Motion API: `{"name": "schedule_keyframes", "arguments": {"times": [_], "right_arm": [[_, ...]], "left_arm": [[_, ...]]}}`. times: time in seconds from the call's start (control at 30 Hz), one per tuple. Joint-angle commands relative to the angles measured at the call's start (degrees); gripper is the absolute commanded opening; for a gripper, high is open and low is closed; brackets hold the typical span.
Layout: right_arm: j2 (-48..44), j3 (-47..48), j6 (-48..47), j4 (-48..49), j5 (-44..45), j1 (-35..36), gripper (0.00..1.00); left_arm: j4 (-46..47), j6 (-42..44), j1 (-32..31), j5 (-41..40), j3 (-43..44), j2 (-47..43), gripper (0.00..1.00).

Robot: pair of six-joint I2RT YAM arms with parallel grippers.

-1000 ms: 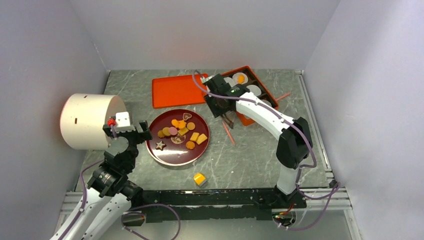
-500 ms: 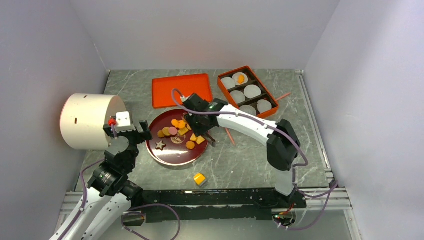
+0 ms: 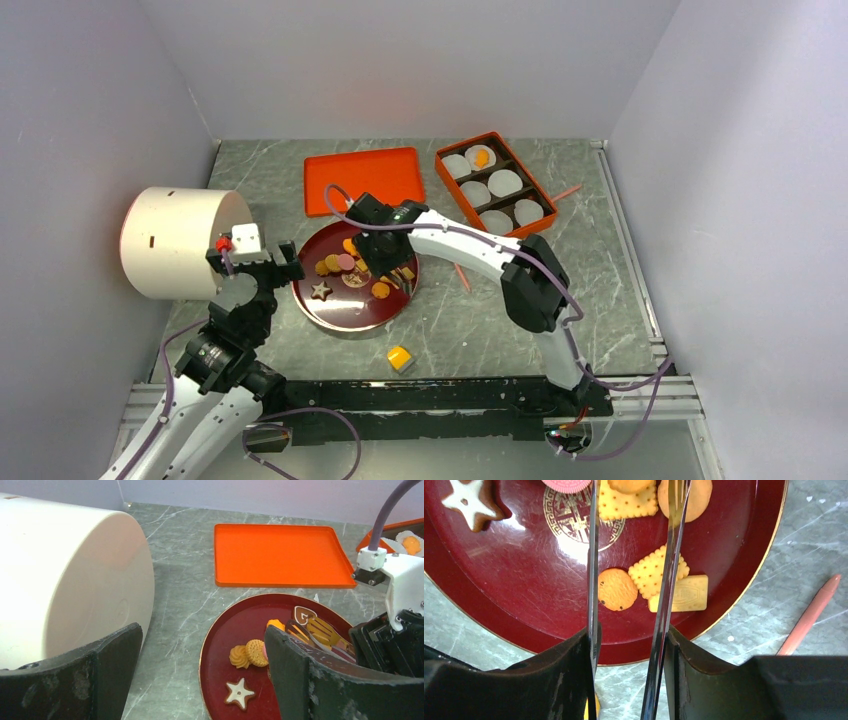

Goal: Pack the cookies

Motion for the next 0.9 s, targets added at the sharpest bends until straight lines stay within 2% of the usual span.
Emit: {"name": "schedule_keyframes", "arguments": {"times": [0.0,0.73,0.87], "right_arm": [[1.01,4.39,0.56,-1.17,0.14,0.48,0.51],[4.64,10.19,-1.50,-10.10,2.59,1.07,0.53],[4.96,10.52,-1.79,-9.67,2.63,1.03,0.50]], "left_arm": [[1.71,0.12,-0.13,0.41,0.18,-0.69,0.96],[2.04,0.33,-0.22,0.36,-0.08,-0.85,0.96],[1.94,0.32,-0.23,0.34,-0.01,-0.94,0.96]]}}
